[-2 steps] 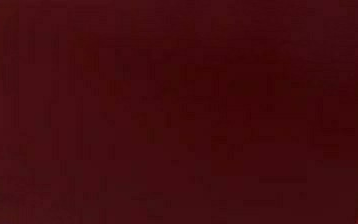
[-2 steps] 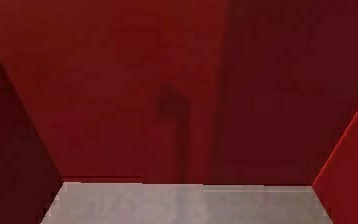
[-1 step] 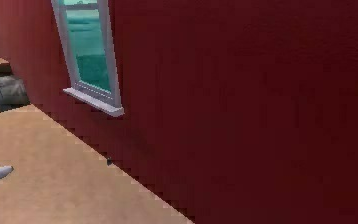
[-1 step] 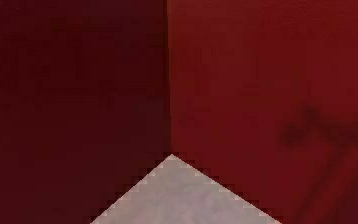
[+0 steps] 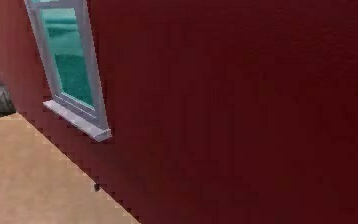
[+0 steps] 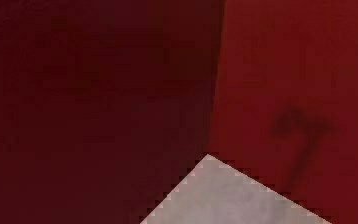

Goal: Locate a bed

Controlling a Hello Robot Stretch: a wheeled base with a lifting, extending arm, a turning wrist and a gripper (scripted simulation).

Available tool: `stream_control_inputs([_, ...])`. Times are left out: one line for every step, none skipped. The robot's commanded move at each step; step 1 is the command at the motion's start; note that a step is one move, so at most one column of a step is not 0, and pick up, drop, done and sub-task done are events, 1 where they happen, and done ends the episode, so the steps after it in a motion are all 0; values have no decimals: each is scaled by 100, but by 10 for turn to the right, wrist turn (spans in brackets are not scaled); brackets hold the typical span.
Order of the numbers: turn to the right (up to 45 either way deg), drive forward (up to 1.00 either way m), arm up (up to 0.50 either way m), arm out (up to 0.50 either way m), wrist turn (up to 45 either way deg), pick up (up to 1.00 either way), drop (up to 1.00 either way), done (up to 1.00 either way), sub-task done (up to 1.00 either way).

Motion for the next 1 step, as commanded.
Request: stream_control_inputs([-450, 0, 0, 0, 0, 0, 0, 0, 0])
